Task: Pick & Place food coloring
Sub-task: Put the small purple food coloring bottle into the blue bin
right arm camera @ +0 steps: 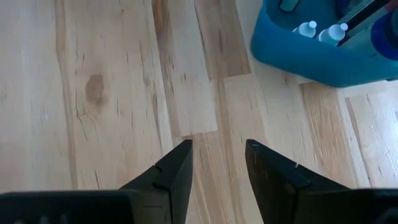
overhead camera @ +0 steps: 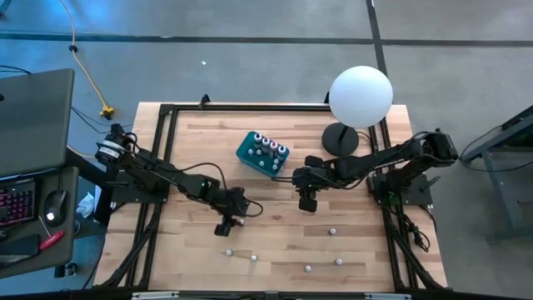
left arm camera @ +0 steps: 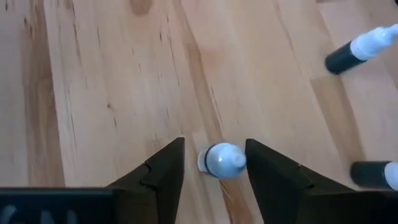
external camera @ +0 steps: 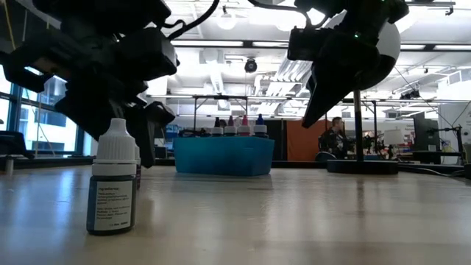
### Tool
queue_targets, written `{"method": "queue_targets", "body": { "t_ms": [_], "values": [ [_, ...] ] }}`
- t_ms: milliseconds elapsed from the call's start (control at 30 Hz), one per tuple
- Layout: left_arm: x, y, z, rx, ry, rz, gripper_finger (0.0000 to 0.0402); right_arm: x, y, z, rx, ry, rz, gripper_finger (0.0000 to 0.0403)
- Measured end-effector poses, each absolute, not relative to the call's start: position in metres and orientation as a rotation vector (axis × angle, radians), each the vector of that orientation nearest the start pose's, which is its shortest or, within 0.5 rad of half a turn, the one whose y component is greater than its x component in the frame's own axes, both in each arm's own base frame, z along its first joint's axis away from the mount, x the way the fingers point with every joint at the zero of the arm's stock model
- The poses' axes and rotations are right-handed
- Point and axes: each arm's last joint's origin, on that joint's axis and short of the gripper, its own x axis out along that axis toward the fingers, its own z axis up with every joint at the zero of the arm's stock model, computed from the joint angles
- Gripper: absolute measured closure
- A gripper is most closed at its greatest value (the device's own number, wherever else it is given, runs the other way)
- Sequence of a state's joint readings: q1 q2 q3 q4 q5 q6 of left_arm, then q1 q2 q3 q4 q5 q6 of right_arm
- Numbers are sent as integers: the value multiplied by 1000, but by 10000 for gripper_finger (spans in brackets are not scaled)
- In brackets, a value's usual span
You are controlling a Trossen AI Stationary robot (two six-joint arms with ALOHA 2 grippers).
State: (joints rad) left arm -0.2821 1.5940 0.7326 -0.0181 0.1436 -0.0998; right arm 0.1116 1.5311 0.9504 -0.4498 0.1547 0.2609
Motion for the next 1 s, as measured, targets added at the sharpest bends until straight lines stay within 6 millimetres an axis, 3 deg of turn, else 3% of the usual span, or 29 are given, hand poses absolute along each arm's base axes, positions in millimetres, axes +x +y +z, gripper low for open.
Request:
{"method": "queue_targets", "body": {
  "t_ms": [233, 300, 433, 633, 733, 1000],
  "values": [
    [289, -88, 158, -46, 870, -351, 323, 295, 29, 200, 101, 1009, -172, 263],
    [295, -89, 173, -32, 853, -348, 349, 295, 29, 200, 101, 1008, -172, 263],
    [302, -82, 213, 154, 899, -279, 393, 295, 29, 200, 100, 1010, -172, 263],
    [309, -58, 255, 139, 987, -224, 385, 294, 29, 200, 101, 1025, -171, 263],
    [309, -59, 254, 74, 994, -307, 383, 293, 29, 199, 99, 1032, -172, 263],
    [293, -68, 223, 41, 1109, -342, 383, 293, 29, 199, 99, 1032, -171, 263]
  ]
}}
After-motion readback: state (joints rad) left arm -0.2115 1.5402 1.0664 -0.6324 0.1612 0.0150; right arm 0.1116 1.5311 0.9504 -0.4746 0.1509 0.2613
